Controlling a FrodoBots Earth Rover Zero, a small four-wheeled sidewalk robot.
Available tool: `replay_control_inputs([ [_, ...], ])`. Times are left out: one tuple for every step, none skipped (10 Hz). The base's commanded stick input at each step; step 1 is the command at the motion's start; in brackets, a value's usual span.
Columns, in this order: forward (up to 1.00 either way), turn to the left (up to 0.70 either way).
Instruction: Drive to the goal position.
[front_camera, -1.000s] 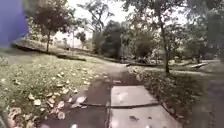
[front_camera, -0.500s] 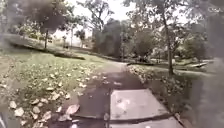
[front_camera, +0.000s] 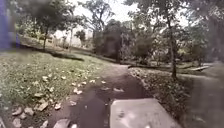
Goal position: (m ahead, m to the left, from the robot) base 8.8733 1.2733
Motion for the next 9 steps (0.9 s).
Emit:
replay_control_inputs([
  [0.7, 0.0],
  [0.7, 0.0],
  [0.7, 0.0],
  [0.7, 0.0],
  [0.7, 0.0],
  [0.7, 0.0],
  [0.7, 0.0],
  [0.7, 0.0],
  [0.7, 0.0],
])
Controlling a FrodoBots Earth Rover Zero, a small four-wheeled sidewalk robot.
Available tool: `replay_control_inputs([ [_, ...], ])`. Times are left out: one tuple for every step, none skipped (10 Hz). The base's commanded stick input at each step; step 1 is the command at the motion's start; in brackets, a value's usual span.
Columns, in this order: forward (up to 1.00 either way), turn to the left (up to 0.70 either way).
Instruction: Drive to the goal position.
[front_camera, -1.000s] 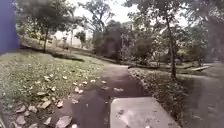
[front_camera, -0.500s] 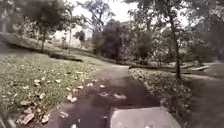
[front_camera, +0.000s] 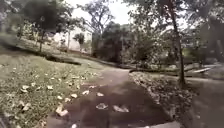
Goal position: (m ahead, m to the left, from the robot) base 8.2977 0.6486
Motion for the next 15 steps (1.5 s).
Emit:
replay_control_inputs([
  [0.7, 0.0],
  [0.7, 0.0],
  [0.7, 0.0],
  [0.7, 0.0],
  [0.7, 0.0],
  [0.7, 0.0],
  [0.7, 0.0],
  [0.7, 0.0],
  [0.7, 0.12],
  [0.7, 0.22],
  [0.7, 0.32],
  [0.7, 0.0],
  [0.7, 0.0],
  [0.7, 0.0],
  [0.7, 0.0],
])
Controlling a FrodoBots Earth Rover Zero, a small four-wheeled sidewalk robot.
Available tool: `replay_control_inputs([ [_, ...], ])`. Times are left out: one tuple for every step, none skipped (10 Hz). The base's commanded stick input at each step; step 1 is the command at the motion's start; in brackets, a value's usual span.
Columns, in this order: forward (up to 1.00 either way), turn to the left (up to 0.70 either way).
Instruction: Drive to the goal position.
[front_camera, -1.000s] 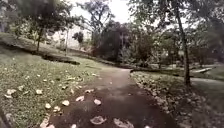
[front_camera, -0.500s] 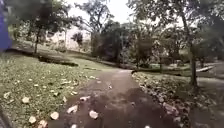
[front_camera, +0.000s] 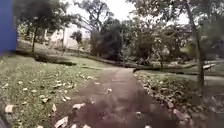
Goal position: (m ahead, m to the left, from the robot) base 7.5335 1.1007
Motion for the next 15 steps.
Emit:
replay_control_inputs([
  [0.7, 0.0],
  [0.7, 0.0],
  [0.7, 0.0],
  [0.7, 0.0],
  [0.7, 0.0],
  [0.7, 0.0],
  [0.7, 0.0],
  [0.7, 0.0],
  [0.7, 0.0],
  [0.7, 0.05],
  [0.7, 0.13],
  [0.7, 0.2],
  [0.7, 0.01],
  [0.7, 0.0],
  [0.7, 0.0],
])
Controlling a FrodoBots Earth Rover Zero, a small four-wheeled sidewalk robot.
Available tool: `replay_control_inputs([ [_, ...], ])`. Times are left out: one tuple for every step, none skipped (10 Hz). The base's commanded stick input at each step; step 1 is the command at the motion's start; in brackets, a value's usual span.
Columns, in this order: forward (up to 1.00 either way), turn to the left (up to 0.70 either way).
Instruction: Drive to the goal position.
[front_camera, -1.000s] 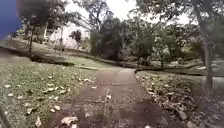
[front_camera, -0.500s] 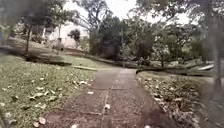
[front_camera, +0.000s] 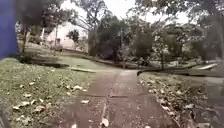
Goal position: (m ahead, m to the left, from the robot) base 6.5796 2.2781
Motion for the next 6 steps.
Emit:
replay_control_inputs([
  [0.7, 0.24],
  [0.7, 0.0],
  [0.7, 0.0],
  [0.7, 0.0],
  [0.7, 0.0],
  [0.7, 0.0],
])
